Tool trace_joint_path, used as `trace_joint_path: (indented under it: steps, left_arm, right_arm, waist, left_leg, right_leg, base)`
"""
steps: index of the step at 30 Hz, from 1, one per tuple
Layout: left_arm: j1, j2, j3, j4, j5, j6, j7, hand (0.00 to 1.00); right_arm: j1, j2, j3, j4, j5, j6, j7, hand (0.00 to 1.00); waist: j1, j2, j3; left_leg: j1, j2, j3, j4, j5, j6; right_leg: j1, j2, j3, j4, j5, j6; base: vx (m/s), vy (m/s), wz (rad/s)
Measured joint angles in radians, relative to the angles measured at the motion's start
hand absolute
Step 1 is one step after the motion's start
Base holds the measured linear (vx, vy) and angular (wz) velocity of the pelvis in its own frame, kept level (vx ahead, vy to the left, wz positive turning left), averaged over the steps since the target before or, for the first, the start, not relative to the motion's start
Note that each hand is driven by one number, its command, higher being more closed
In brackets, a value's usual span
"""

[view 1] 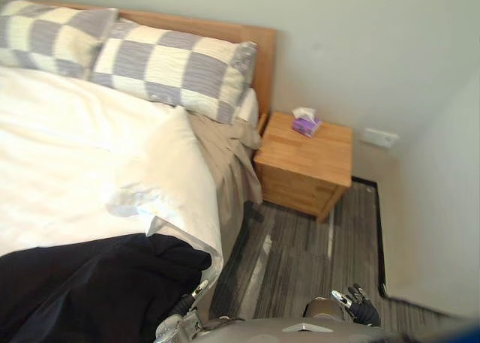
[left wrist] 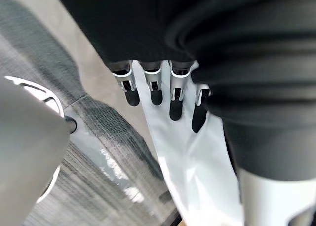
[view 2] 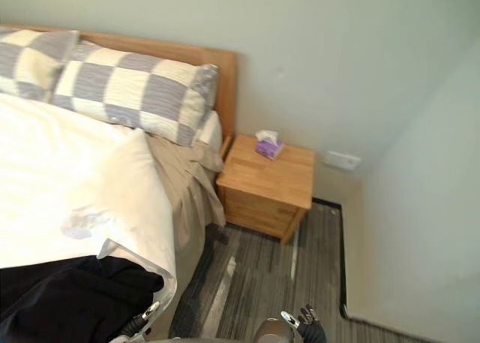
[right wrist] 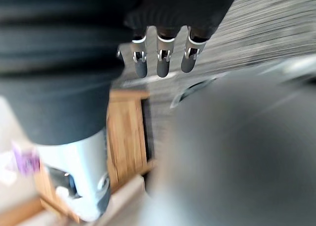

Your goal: Tidy the bed and pick cloth on bed and put in laundry

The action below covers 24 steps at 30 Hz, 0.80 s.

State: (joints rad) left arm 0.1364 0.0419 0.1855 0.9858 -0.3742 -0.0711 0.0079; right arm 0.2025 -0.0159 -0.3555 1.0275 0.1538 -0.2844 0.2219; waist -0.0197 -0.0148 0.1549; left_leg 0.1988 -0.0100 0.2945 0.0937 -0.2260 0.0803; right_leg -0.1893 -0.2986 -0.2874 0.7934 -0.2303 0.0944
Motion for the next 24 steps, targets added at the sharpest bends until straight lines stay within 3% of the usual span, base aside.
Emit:
trace_joint_path:
  steps: [1,2,4,5,6,7,8,10,12,13,15,17,19,20,23,24]
  left_arm:
    - [-0.001,-0.007,0.010,-0.004,-0.001,0.016,0.004,0.00]
    - [-0.002,-0.012,0.022,-0.007,-0.004,0.021,0.007,0.00]
    - [-0.001,-0.024,0.077,-0.017,-0.010,0.029,0.029,0.00]
    - [0.000,-0.020,0.094,-0.023,-0.010,0.032,0.033,0.00]
    - [-0.006,-0.045,0.132,-0.018,-0.009,0.052,0.043,0.00]
    - [0.001,-0.048,0.132,-0.020,-0.008,0.052,0.043,0.00]
    - [-0.002,-0.073,0.136,-0.023,-0.007,0.057,0.045,0.00]
    - [-0.007,-0.081,0.143,-0.022,-0.003,0.063,0.063,0.00]
    - [-0.006,-0.096,0.175,-0.023,0.011,0.059,0.084,0.00]
    - [0.004,-0.087,0.195,-0.033,0.014,0.047,0.097,0.00]
    - [0.012,-0.078,0.209,-0.042,0.013,0.032,0.110,0.00]
    - [0.022,-0.076,0.214,-0.057,0.014,0.027,0.108,0.00]
    - [0.021,-0.077,0.213,-0.063,0.037,0.019,0.108,0.00]
    - [0.009,-0.076,0.211,-0.063,0.050,0.018,0.108,0.00]
    - [0.017,-0.078,0.185,-0.059,0.053,0.016,0.107,0.00]
    - [0.018,-0.077,0.170,-0.059,0.053,0.016,0.107,0.00]
  right_arm:
    - [0.001,-0.001,0.003,0.000,0.021,0.001,0.013,0.00]
    - [0.001,-0.001,0.007,0.000,0.026,0.001,0.017,0.00]
    - [0.000,-0.008,0.063,0.000,0.047,0.004,0.045,0.00]
    - [0.001,-0.004,0.082,0.002,0.048,0.005,0.051,0.00]
    - [-0.006,-0.051,0.110,0.008,0.049,0.009,0.069,0.00]
    - [-0.007,-0.057,0.117,0.007,0.049,0.009,0.069,0.00]
    - [-0.019,-0.089,0.159,-0.004,0.047,0.010,0.081,0.00]
    - [-0.026,-0.124,0.226,-0.011,0.035,0.031,0.091,0.00]
    - [-0.040,-0.143,0.289,-0.011,0.018,0.065,0.091,0.00]
    - [-0.053,-0.136,0.324,-0.012,0.016,0.091,0.098,0.00]
    - [-0.060,-0.119,0.327,-0.015,0.000,0.111,0.111,0.00]
    - [-0.062,-0.106,0.318,-0.020,-0.004,0.132,0.111,0.00]
    - [-0.048,-0.092,0.286,-0.028,-0.004,0.159,0.107,0.00]
    - [-0.046,-0.088,0.264,-0.029,-0.001,0.174,0.099,0.00]
    - [-0.045,-0.092,0.232,-0.028,0.007,0.199,0.070,0.00]
    - [-0.049,-0.090,0.229,-0.027,0.014,0.203,0.064,0.00]
  waist:
    - [-0.006,0.008,-0.001]
    - [-0.006,0.009,-0.001]
    - [0.008,-0.008,-0.003]
    - [0.012,-0.026,-0.007]
    - [0.019,-0.002,-0.022]
    - [0.019,0.004,-0.025]
    - [0.018,0.037,-0.023]
    - [0.019,0.043,-0.024]
    - [0.041,0.034,-0.027]
    - [0.043,0.008,-0.032]
    - [0.043,-0.011,-0.041]
    - [0.039,-0.017,-0.042]
    - [0.038,-0.017,-0.041]
    - [0.033,-0.018,-0.033]
    - [0.039,0.006,-0.027]
    - [0.039,0.005,-0.028]
  left_leg:
    - [0.007,0.024,-0.076,0.014,-0.008,-0.014]
    - [0.008,0.034,-0.107,0.020,-0.014,-0.024]
    - [0.008,0.059,-0.215,0.061,-0.050,-0.088]
    - [0.006,0.054,-0.238,0.074,-0.062,-0.106]
    - [0.001,0.094,-0.288,0.087,-0.061,-0.131]
    - [-0.001,0.101,-0.287,0.086,-0.052,-0.133]
    - [-0.001,0.139,-0.312,0.081,-0.038,-0.169]
    - [0.012,0.170,-0.340,0.062,-0.010,-0.197]
    - [0.026,0.196,-0.359,0.045,0.030,-0.190]
    - [0.014,0.200,-0.354,0.045,0.055,-0.185]
    - [-0.015,0.209,-0.351,0.054,0.076,-0.185]
    - [-0.065,0.230,-0.294,0.093,0.112,-0.188]
    - [-0.120,0.251,-0.167,0.157,0.134,-0.178]
    - [-0.166,0.291,-0.012,0.251,0.122,-0.158]
    - [-0.196,0.305,0.159,0.361,0.056,-0.155]
    - [-0.199,0.301,0.169,0.352,0.052,-0.158]
  right_leg:
    - [-0.001,0.027,0.031,-0.169,0.011,-0.004]
    - [0.001,0.043,0.050,-0.240,0.026,-0.009]
    - [0.026,0.087,0.171,-0.532,0.153,-0.013]
    - [0.039,0.089,0.210,-0.604,0.182,-0.010]
    - [0.061,0.112,0.187,-0.563,0.214,0.000]
    - [0.060,0.113,0.179,-0.551,0.199,0.000]
    - [0.058,0.129,0.181,-0.479,0.151,-0.009]
    - [0.061,0.152,0.212,-0.400,0.095,-0.019]
    - [0.063,0.164,0.194,-0.342,0.059,-0.024]
    - [0.079,0.155,0.164,-0.342,0.012,-0.029]
    - [0.105,0.150,0.129,-0.381,-0.033,-0.052]
    - [0.158,0.146,0.045,-0.447,-0.031,-0.054]
    - [0.218,0.135,-0.064,-0.508,-0.020,-0.058]
    - [0.263,0.118,-0.151,-0.523,-0.016,-0.068]
    - [0.339,0.102,-0.256,-0.550,-0.013,-0.057]
    - [0.340,0.099,-0.262,-0.551,-0.013,-0.055]
  base:
    - [0.25,-0.249,1.43]
    - [0.39,-0.404,1.70]
    - [0.35,-0.411,1.40]
    - [0.44,-0.551,1.52]
    - [0.36,-0.451,1.06]
    - [0.40,-0.502,1.29]
    - [0.23,-0.268,0.88]
    - [0.24,-0.277,1.05]
    - [0.17,-0.278,0.71]
    - [0.09,-0.248,0.53]
    - [0.07,-0.232,0.85]
    - [0.03,-0.162,1.16]
    - [0.01,-0.137,1.48]
    - [0.02,-0.093,1.46]
    - [0.05,0.013,1.23]
    - [0.07,0.081,0.81]
